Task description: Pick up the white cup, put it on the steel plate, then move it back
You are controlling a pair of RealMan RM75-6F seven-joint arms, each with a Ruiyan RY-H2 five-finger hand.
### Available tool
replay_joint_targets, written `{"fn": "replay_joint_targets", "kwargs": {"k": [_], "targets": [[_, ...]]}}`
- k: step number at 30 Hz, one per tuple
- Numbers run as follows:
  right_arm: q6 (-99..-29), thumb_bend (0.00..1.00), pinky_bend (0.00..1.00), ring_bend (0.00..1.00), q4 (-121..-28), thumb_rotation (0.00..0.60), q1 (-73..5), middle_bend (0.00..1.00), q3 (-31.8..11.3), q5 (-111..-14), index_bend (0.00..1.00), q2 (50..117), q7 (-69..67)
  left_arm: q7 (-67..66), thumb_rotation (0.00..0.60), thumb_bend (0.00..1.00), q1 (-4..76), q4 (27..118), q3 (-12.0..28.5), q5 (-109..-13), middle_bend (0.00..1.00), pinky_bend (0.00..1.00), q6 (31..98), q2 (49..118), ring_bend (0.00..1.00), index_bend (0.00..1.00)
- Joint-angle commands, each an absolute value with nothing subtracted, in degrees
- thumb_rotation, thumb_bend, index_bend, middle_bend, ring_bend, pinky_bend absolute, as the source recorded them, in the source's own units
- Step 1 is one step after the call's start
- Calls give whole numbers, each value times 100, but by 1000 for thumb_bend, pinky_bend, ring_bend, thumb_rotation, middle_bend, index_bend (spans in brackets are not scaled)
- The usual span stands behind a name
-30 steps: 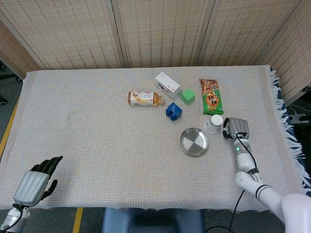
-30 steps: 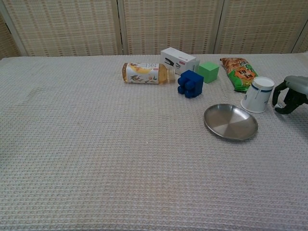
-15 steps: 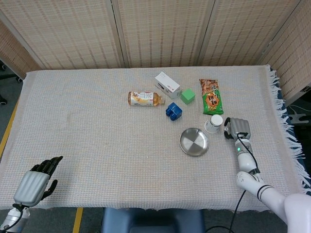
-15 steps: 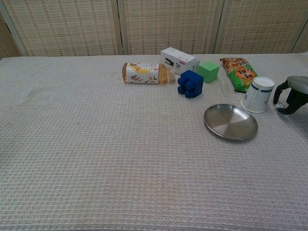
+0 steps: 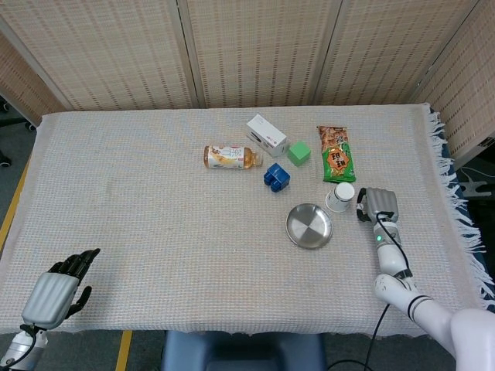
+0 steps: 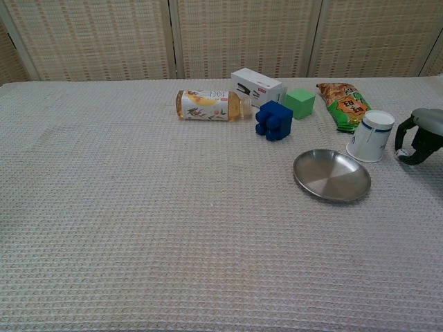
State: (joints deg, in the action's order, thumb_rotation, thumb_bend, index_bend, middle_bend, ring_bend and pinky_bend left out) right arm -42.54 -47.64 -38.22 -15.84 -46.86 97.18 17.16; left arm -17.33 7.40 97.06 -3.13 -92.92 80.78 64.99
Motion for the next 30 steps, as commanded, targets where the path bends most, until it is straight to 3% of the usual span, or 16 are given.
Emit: {"fn": "replay_joint_targets", "kwargs": {"k": [1, 4, 13, 17, 23, 30], "targets": [[-4377, 269, 906, 995, -4908, 600, -3780, 919, -1570, -4779, 580, 9674, 1692, -1734, 600, 450, 740, 9706, -312, -9290, 136, 373, 8079, 6499, 193, 71], [-4623, 268, 906, 995, -5391, 600, -3672, 919, -1524, -4981, 580, 9505, 1628, -1737, 600, 451, 742, 9706, -310, -9283, 137, 373, 8070, 6500, 193, 71], [-5316, 269, 908, 996, -8371, 600, -3167, 920, -1232, -5544, 580, 8079, 1755, -1752, 600, 451, 744, 9718, -316, -9284, 136, 374, 8061, 6498, 193, 71], [-5525, 269, 909, 996, -8946, 600, -3096, 919, -1180, -5601, 580, 7790, 1864, -1754, 600, 452, 745, 9722, -321, -9292, 137, 374, 8058, 6497, 193, 71], [-5642, 269, 908, 996, -9015, 600, -3083, 920, -1086, -5863, 580, 7800, 1732, -1754, 600, 451, 749, 9721, -315, -9277, 137, 373, 8048, 6499, 193, 71], [-5592, 268, 908, 996, -8280, 600, -3206, 920, -1023, -6227, 580, 8315, 1366, -1750, 600, 451, 750, 9719, -314, -9281, 136, 373, 8050, 6498, 193, 71]]}}
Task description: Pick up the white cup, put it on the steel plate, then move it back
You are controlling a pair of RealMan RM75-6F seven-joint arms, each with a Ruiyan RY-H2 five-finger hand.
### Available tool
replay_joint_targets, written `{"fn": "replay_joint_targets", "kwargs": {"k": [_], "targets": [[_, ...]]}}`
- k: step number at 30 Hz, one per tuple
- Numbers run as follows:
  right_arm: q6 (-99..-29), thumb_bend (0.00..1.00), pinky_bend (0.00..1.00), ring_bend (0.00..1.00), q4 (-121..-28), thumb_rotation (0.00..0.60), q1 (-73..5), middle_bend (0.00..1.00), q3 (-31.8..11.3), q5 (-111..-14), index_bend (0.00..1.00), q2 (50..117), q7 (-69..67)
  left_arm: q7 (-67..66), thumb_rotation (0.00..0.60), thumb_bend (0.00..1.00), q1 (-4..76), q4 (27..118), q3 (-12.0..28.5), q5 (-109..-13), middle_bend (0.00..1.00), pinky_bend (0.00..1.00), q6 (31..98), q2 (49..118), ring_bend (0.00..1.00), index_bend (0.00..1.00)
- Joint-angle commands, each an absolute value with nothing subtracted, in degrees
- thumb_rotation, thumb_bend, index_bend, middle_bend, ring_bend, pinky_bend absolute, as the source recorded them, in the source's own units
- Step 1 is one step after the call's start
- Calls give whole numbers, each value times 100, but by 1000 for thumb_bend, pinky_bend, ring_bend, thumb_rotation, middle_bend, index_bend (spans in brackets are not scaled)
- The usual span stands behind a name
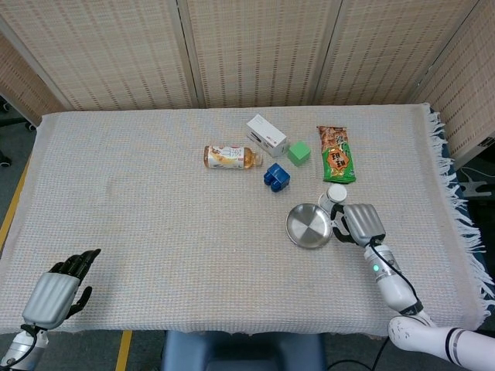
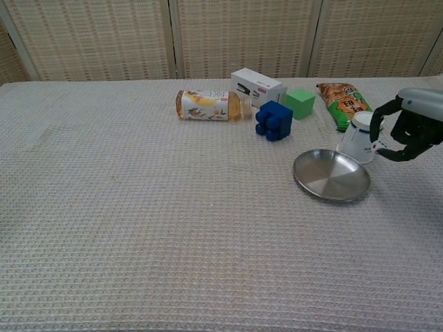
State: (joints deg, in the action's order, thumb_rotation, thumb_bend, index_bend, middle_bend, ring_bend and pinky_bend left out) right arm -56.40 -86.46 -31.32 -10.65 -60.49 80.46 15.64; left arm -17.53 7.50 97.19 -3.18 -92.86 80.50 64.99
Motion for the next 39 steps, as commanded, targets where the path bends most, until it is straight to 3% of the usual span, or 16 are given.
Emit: {"fn": "replay_joint_targets", "kwargs": {"k": [1, 6, 14, 18, 21, 23, 25, 29, 32, 39], "targets": [[-5562, 269, 909, 996, -8164, 600, -3231, 920, -1019, -6254, 580, 8388, 1318, -1745, 600, 451, 750, 9719, -312, -9275, 137, 373, 8049, 6497, 193, 71], [-5383, 268, 909, 996, -7789, 600, -3314, 919, -977, -6339, 528, 8590, 1120, -1702, 600, 452, 750, 9712, -309, -9273, 136, 374, 8057, 6485, 194, 71], [-5355, 159, 909, 992, -8018, 600, -3294, 920, -908, -6462, 278, 8356, 1065, -1703, 600, 451, 751, 9714, -314, -9274, 136, 374, 8050, 6482, 197, 71], [-5434, 123, 898, 964, -8061, 600, -3275, 917, -896, -6536, 239, 8314, 1079, -1709, 600, 451, 751, 9717, -315, -9276, 136, 374, 8049, 6483, 198, 71], [-5728, 113, 824, 802, -8173, 600, -3203, 794, -852, -6841, 250, 8229, 1063, -1725, 600, 452, 754, 9722, -318, -9267, 136, 374, 8033, 6487, 199, 71], [-6149, 113, 766, 574, -8012, 600, -3118, 633, -830, -7186, 279, 8332, 1026, -1736, 600, 452, 757, 9729, -319, -9268, 137, 374, 8028, 6485, 199, 71], [-6514, 113, 732, 434, -7668, 600, -3084, 557, -888, -7399, 299, 8573, 960, -1734, 600, 451, 756, 9734, -323, -9276, 137, 374, 8030, 6483, 199, 71], [-6872, 114, 477, 236, -6795, 600, -3146, 416, -1001, -7650, 316, 9063, 751, -1724, 600, 452, 751, 9733, -324, -9284, 137, 374, 8044, 6476, 199, 71], [-6779, 114, 345, 166, -6285, 600, -3245, 357, -1094, -7616, 316, 9308, 542, -1710, 600, 451, 748, 9730, -323, -9285, 136, 375, 8052, 6474, 199, 71], [-6347, 114, 329, 154, -5627, 600, -3454, 347, -1241, -7462, 316, 9558, 124, -1734, 600, 451, 758, 9729, -324, -9275, 137, 374, 8024, 6480, 199, 71]]}}
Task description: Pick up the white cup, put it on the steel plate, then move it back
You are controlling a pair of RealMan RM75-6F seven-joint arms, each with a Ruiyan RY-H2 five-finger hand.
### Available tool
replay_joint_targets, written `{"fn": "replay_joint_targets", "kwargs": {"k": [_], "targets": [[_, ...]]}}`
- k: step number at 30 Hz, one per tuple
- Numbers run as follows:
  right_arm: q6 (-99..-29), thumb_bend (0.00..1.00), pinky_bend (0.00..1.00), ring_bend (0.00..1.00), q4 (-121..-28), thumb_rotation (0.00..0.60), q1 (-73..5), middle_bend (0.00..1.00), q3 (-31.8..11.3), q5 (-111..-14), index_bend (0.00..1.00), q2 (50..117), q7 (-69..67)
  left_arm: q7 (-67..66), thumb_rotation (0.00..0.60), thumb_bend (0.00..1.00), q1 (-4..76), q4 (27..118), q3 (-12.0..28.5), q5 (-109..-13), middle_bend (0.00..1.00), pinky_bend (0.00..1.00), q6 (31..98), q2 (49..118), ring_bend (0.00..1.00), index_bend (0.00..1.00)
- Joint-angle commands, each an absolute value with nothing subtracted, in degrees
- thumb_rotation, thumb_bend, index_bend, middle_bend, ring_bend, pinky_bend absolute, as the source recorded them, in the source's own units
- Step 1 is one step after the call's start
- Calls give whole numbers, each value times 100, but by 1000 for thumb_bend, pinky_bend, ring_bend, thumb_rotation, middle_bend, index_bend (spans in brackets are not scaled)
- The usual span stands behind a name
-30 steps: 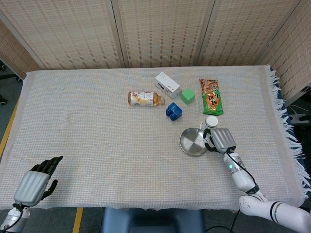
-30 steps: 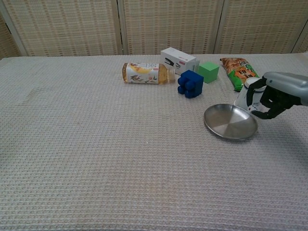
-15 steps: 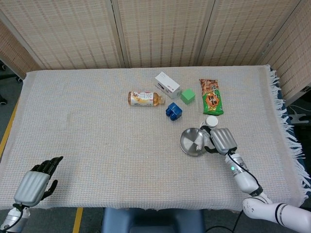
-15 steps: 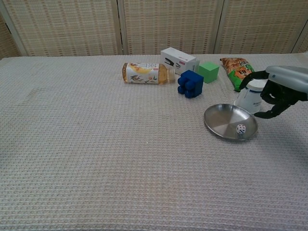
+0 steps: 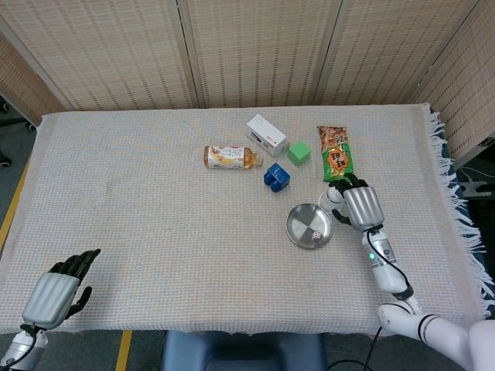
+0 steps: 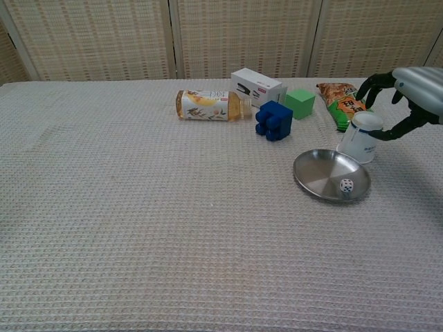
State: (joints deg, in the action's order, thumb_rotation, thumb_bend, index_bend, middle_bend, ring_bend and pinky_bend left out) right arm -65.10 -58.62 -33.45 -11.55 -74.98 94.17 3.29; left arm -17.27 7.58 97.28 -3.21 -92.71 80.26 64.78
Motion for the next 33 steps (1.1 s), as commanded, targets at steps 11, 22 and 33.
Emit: {"fn": "replay_joint_targets", "kwargs": {"k": [11, 22, 33], "targets": [[-5939, 113, 329, 154, -4849, 600, -3694, 345, -1383, -7365, 326, 9866, -458, -1761, 600, 452, 764, 9736, -321, -9257, 137, 374, 8007, 6489, 199, 71], [-5586, 116, 413, 196, -4462, 600, -3752, 345, -1353, -7253, 359, 10035, -499, -1750, 600, 451, 760, 9738, -320, -9258, 137, 374, 8018, 6484, 199, 71], [-6072, 123, 633, 451, -4521, 600, -3662, 490, -1403, -7305, 509, 10070, -153, -1752, 600, 451, 762, 9735, -316, -9247, 137, 375, 8013, 6487, 199, 71]]}}
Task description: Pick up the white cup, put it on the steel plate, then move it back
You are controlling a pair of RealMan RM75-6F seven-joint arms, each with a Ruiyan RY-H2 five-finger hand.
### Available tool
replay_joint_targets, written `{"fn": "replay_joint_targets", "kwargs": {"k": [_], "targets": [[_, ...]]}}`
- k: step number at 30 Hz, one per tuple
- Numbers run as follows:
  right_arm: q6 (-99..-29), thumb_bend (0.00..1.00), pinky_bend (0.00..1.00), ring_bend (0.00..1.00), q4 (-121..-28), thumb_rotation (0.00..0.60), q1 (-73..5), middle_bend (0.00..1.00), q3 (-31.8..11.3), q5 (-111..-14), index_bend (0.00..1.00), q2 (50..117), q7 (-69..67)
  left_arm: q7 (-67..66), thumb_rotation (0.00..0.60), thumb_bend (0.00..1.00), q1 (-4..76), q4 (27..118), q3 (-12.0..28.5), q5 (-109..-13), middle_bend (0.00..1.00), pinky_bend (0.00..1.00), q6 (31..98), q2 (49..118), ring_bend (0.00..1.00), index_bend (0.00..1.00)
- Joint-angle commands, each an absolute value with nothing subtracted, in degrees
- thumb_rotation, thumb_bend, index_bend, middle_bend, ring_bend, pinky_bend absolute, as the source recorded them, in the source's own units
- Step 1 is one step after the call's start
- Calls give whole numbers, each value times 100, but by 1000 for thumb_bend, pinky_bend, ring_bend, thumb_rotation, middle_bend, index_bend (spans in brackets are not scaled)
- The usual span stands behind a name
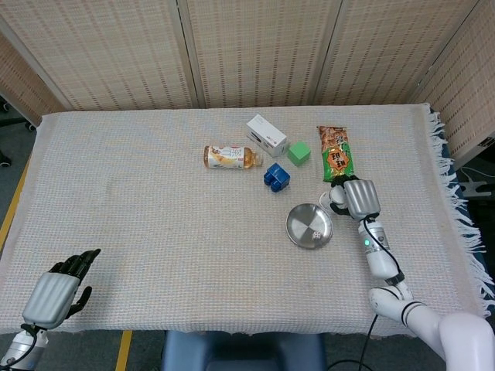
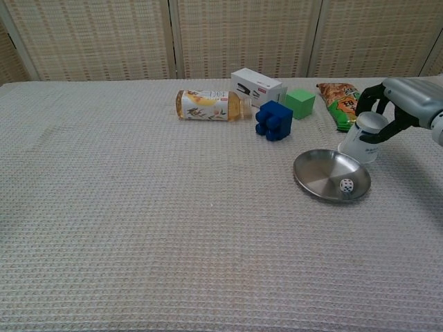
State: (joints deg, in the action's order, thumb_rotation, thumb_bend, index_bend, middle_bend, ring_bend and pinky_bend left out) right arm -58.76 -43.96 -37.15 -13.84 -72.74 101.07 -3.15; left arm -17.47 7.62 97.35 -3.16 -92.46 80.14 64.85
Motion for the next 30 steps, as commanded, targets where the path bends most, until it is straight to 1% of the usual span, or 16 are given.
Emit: {"fn": "replay_joint_targets", "kwargs": {"k": [1, 4, 7, 11, 14, 17, 21, 25, 30], "targets": [[-6159, 123, 637, 453, -4597, 600, -3639, 493, -1405, -7320, 512, 10042, -82, -1758, 600, 452, 764, 9736, -316, -9247, 137, 375, 8010, 6488, 199, 71], [-6437, 123, 645, 457, -4995, 600, -3532, 493, -1404, -7360, 512, 9906, 160, -1769, 600, 452, 769, 9737, -316, -9243, 137, 375, 7998, 6491, 199, 71], [-6650, 123, 648, 458, -5813, 600, -3362, 493, -1342, -7417, 512, 9587, 386, -1780, 600, 452, 775, 9736, -315, -9226, 137, 375, 7977, 6497, 199, 71], [-6532, 123, 652, 462, -7361, 600, -3163, 494, -1180, -7491, 514, 8834, 344, -1799, 600, 451, 781, 9741, -316, -9218, 137, 375, 7963, 6502, 199, 71], [-6286, 123, 661, 469, -8052, 600, -3127, 499, -1077, -7547, 518, 8396, 96, -1800, 600, 452, 782, 9746, -322, -9228, 137, 375, 7961, 6501, 200, 71], [-6124, 123, 670, 474, -8208, 600, -3141, 504, -990, -7613, 519, 8232, -31, -1798, 600, 451, 780, 9745, -321, -9229, 137, 375, 7969, 6499, 200, 71], [-5847, 123, 675, 474, -8140, 600, -3191, 504, -897, -7572, 520, 8220, -179, -1776, 600, 452, 775, 9746, -318, -9228, 138, 375, 7986, 6487, 200, 71], [-5649, 123, 679, 474, -7939, 600, -3248, 504, -822, -7516, 520, 8321, -158, -1751, 600, 451, 773, 9743, -313, -9219, 138, 375, 7992, 6480, 200, 71], [-5570, 122, 679, 474, -7702, 600, -3280, 504, -759, -7509, 520, 8488, -104, -1734, 600, 452, 765, 9744, -317, -9239, 138, 375, 8016, 6474, 205, 71]]}}
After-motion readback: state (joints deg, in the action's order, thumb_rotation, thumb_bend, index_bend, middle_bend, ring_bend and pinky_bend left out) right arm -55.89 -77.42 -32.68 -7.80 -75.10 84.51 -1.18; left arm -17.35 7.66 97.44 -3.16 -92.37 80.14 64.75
